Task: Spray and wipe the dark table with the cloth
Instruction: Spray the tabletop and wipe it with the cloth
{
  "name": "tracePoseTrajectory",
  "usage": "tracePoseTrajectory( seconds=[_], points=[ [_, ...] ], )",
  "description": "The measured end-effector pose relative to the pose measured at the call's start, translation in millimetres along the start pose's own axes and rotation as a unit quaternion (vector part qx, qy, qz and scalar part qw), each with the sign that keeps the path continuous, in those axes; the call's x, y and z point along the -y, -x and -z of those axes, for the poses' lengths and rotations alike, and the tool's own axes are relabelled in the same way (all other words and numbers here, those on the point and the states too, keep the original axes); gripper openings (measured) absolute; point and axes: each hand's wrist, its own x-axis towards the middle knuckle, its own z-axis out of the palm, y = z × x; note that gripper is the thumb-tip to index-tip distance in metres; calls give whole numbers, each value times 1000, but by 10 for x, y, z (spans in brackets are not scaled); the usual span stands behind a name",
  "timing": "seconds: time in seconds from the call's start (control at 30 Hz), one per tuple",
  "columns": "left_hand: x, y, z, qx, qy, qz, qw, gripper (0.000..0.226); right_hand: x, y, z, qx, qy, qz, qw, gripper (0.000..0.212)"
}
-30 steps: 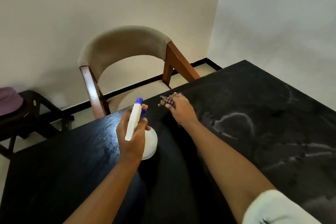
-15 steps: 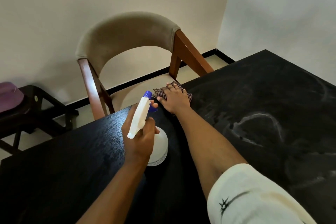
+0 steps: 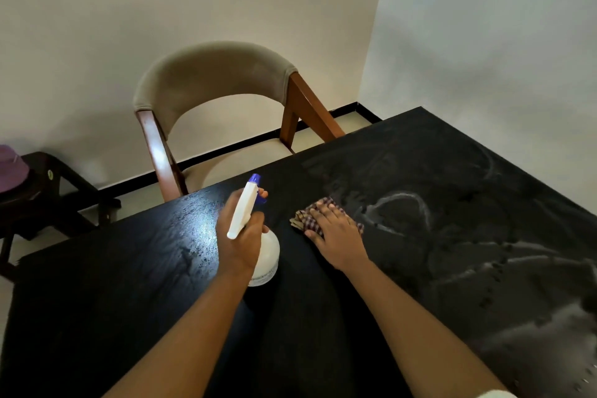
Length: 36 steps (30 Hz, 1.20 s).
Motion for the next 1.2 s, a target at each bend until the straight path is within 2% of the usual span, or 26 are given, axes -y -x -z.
tracePoseTrajectory(
  seconds=[0.13, 0.4, 0.7, 0.87, 1.0, 1.13, 1.2],
  points=[
    [-47, 452, 61, 25, 10, -8, 1000, 36, -115, 627, 72, -7, 3, -16, 1000, 58],
    [-191, 1299, 105, 47, 2, 22, 999, 37, -404, 1919, 236, -1, -10, -70, 997, 58],
    [-452, 2069, 243, 82, -40, 31, 995, 40, -560, 3280, 489, 17, -9, -169, 985, 58],
    [-641, 2474, 228, 80, -62, 54, 993, 37, -606, 3924, 611, 61, -16, -210, 976, 55],
    [-829, 2860, 101, 64, -52, 67, 994, 39, -649, 4371, 775, 99, -32, -202, 974, 51],
    [-1085, 3434, -60, 53, -51, 64, 995, 38, -845, 4827, 936, 204, -107, -234, 945, 32],
    [-1181, 3818, -150, 61, -47, 65, 995, 35, -977, 5166, 933, 243, -106, -205, 942, 30]
  ],
)
